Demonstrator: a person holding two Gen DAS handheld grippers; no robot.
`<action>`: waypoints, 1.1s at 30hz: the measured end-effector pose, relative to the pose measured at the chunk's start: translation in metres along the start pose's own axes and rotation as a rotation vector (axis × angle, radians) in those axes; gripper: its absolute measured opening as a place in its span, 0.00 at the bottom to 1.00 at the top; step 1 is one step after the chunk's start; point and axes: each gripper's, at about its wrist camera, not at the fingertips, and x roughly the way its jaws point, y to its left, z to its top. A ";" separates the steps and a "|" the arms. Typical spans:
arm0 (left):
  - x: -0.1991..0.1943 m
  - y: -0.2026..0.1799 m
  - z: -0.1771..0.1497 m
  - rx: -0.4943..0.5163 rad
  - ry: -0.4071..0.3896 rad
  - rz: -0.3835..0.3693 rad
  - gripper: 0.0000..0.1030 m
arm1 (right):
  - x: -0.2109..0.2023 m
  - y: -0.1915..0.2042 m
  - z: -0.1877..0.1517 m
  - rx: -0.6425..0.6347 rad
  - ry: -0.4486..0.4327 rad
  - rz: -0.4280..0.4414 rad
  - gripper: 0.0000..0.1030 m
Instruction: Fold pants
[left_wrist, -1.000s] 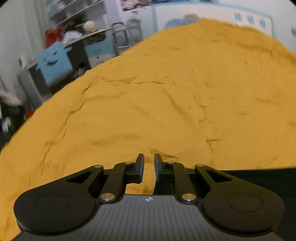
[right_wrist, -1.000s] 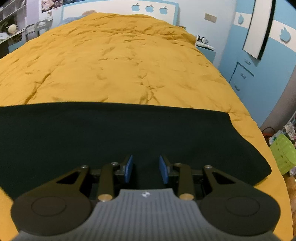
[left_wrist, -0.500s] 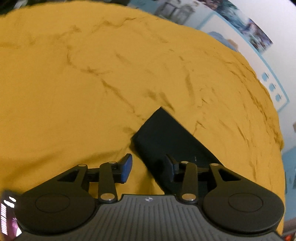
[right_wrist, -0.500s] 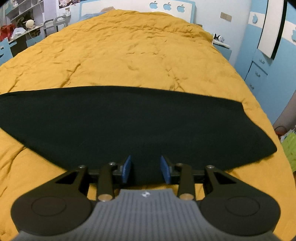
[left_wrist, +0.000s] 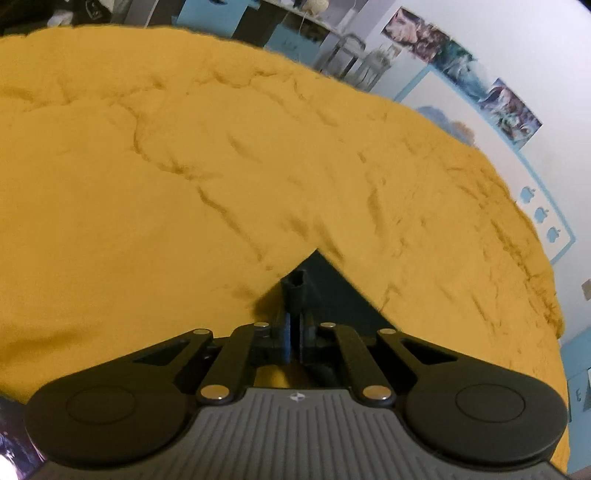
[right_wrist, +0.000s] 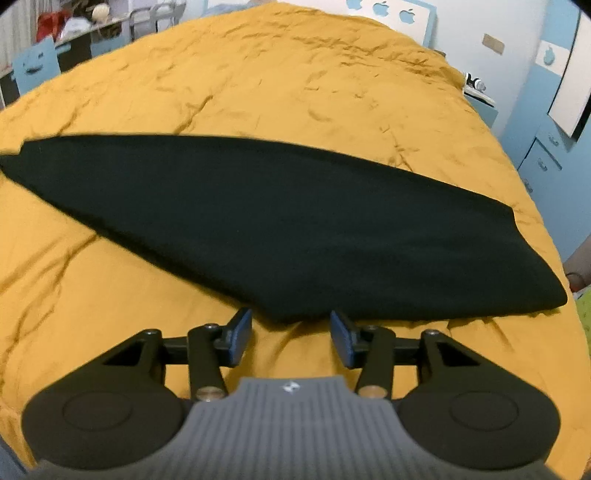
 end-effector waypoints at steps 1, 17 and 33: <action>0.003 -0.002 0.001 0.019 0.013 0.016 0.04 | 0.002 0.003 -0.001 -0.008 0.002 -0.014 0.40; -0.053 -0.076 -0.007 0.267 -0.121 -0.002 0.03 | -0.007 -0.029 0.011 0.087 -0.010 0.042 0.31; -0.094 -0.295 -0.198 1.034 -0.255 -0.142 0.03 | -0.017 -0.059 0.023 0.165 -0.095 0.147 0.43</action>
